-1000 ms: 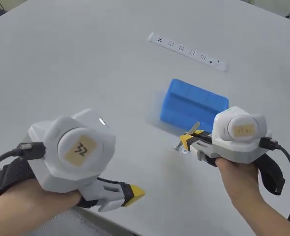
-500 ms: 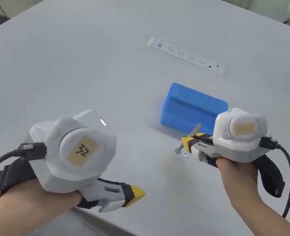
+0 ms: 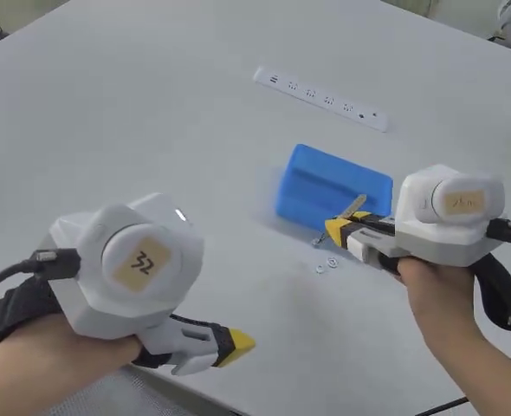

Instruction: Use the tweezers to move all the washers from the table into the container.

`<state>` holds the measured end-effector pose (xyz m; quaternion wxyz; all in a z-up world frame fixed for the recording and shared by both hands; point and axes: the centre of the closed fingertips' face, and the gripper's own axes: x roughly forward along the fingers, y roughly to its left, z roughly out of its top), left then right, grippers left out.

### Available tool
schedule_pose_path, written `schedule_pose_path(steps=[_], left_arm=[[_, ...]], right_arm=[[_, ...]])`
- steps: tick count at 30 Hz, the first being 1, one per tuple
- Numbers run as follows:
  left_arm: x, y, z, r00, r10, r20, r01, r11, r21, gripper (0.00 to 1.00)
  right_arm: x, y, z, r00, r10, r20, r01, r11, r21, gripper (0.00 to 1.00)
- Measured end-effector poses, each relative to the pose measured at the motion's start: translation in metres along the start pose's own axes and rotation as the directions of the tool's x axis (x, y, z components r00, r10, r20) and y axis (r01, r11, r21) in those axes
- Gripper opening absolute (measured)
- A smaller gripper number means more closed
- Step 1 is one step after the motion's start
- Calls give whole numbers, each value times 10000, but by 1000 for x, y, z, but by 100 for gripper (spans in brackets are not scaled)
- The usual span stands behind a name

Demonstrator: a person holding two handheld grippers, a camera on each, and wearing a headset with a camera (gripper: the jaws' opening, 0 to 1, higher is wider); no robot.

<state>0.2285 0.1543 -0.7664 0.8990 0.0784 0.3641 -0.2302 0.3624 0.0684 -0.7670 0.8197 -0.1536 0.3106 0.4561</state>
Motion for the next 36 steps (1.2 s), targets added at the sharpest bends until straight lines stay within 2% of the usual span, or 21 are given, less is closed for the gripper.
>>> schedule_pose_path(steps=[5,12,15,28,36], left_arm=[[0,-2,1,10000,-43,65,43,10000,3,99],[0,0,1,10000,16,82,-16,10000,-50,99],[0,1,3,10000,44,86,-44,10000,-55,99],[-1,3,2,10000,86,-15,-86,10000,0,99],[0,3,0,9999,91,-71,-91,10000,-27,99]], right_arm=[[-8,-5,12,9996,-76,278,80,9999,-148,1],[-17,-15,29,9972,-253,702,249,9997,64,1],[-18,-24,37,9954,-334,895,324,9994,130,1],[-13,-35,48,9936,-419,1046,422,9991,-5,1],[-5,-42,49,9941,-497,962,500,9987,-9,1]])
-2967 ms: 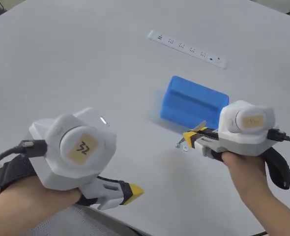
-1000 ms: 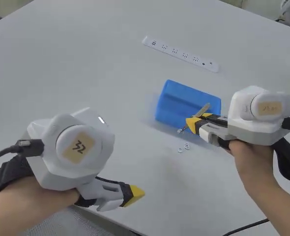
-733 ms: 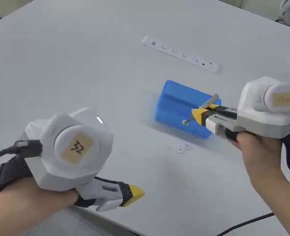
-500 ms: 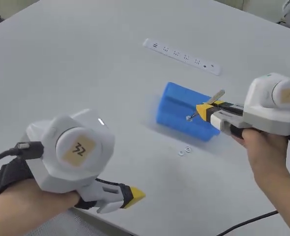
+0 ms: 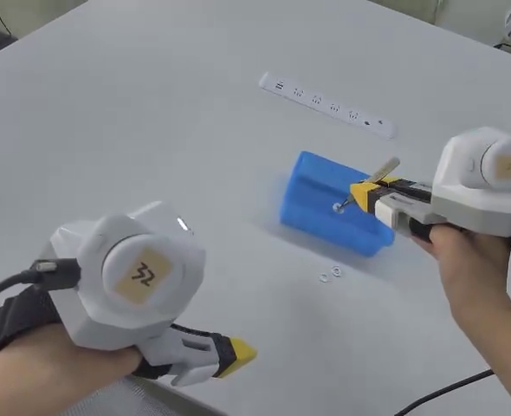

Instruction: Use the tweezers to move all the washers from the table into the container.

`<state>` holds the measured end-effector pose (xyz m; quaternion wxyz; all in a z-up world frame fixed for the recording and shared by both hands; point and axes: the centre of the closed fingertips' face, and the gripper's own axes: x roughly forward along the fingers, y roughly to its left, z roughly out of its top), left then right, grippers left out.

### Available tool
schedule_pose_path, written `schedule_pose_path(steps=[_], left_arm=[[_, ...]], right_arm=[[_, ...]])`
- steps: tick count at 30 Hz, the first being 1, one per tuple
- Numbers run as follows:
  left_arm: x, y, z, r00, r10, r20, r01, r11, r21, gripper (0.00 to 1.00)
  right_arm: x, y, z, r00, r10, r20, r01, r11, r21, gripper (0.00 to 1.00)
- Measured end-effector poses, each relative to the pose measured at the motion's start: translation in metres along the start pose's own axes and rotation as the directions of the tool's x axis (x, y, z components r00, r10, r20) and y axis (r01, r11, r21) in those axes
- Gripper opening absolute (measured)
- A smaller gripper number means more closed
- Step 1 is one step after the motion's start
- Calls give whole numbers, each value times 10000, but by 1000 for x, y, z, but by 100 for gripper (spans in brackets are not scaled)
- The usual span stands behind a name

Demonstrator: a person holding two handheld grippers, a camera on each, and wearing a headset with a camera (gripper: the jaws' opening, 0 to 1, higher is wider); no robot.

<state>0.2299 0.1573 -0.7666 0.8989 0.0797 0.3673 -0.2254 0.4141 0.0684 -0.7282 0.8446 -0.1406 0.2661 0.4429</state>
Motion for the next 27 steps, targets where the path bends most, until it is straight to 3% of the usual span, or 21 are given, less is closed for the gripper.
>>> schedule_pose_path(steps=[7,17,27], left_arm=[[4,-1,-4,9999,-85,-105,85,10000,-25,99],[7,0,-10,9994,-139,-324,138,9999,-39,98],[8,-3,-14,9989,-378,-293,370,9989,-273,99]], right_arm=[[11,-11,-12,9994,-140,-321,142,9999,78,2],[37,-24,-28,9983,-109,-580,158,9963,850,2],[57,-19,-41,9934,-117,-1142,155,9994,324,2]])
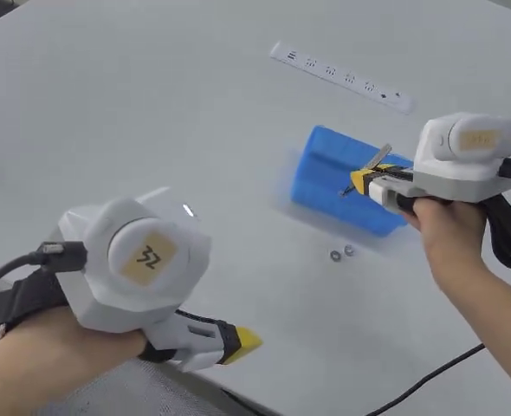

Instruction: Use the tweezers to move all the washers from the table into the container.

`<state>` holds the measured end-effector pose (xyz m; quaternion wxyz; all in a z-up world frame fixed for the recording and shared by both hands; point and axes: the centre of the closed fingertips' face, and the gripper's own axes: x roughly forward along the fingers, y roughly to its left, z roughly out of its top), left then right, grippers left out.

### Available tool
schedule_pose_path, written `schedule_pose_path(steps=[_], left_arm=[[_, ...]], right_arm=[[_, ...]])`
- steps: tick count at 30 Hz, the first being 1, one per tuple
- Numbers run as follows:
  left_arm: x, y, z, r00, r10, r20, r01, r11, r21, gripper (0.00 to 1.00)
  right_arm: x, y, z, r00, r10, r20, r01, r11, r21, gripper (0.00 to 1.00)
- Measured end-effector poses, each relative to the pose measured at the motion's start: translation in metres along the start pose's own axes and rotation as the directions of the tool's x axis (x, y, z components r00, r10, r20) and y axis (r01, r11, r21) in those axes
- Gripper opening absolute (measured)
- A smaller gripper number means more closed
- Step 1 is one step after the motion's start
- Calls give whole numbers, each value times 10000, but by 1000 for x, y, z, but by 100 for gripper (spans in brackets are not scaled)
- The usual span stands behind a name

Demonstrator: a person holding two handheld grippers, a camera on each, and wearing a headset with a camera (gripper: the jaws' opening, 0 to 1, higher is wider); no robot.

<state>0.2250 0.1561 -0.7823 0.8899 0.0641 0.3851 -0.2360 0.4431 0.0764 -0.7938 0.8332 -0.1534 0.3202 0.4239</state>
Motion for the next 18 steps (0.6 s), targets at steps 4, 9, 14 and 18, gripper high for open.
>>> schedule_pose_path(steps=[4,9,14,18], left_arm=[[1,-2,3,9998,-75,162,78,9999,-136,99],[-1,-5,14,9966,-277,782,321,9980,-551,99],[0,-4,16,9966,-204,796,242,9986,-461,99],[-1,-3,20,9951,-121,983,174,9984,-531,99]], right_arm=[[4,0,-6,9997,0,-248,-5,9998,-199,2],[7,-1,-6,9997,44,-247,-46,10000,-80,2],[10,-2,-8,9996,90,-268,-89,10000,15,2],[13,0,-9,9993,125,-346,-127,9999,-36,2]])
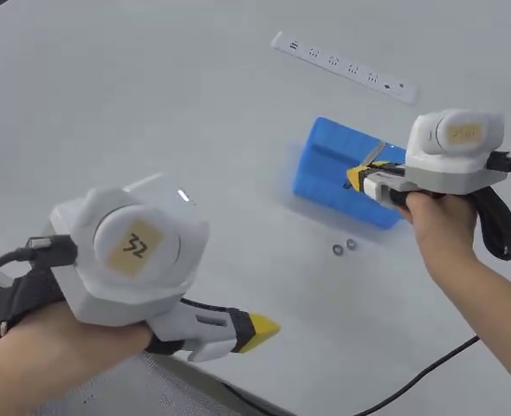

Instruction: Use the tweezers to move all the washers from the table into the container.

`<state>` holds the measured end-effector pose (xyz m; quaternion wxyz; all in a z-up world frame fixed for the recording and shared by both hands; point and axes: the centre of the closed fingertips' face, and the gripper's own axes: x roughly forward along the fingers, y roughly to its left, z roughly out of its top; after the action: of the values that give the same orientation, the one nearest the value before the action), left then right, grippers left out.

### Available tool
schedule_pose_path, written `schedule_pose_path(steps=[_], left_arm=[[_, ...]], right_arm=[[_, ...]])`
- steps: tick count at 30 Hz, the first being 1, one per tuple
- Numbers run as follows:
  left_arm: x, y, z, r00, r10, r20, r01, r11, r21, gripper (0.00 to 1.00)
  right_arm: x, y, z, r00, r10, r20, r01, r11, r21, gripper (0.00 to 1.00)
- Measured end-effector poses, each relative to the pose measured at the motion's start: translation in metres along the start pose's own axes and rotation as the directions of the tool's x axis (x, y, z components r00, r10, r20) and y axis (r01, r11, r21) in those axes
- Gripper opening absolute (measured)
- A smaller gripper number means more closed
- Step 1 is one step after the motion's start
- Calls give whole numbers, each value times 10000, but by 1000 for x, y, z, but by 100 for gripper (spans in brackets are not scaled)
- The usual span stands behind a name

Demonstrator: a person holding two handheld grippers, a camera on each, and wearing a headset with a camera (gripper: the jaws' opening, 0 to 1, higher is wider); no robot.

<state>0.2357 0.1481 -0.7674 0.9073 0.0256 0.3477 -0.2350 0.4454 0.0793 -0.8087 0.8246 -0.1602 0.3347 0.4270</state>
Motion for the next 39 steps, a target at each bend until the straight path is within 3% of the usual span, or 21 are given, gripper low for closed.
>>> schedule_pose_path(steps=[6,21,24,34,39], left_arm=[[-2,3,5,9997,229,90,-230,9996,182,99],[-10,5,14,9983,562,182,-571,9968,551,98],[-12,5,16,9981,558,263,-571,9970,528,99],[-19,2,21,9972,629,400,-658,9951,739,99],[-23,2,23,9961,713,515,-751,9943,760,99]], right_arm=[[3,-1,-9,9998,47,-189,-49,9999,-88,2],[-1,-1,-8,9999,98,19,-98,9999,96,3],[-8,-1,2,9992,35,407,-43,9998,208,3],[-23,-2,13,9970,-65,769,46,9997,253,3],[-39,8,22,9943,89,1066,-124,9994,325,3]])
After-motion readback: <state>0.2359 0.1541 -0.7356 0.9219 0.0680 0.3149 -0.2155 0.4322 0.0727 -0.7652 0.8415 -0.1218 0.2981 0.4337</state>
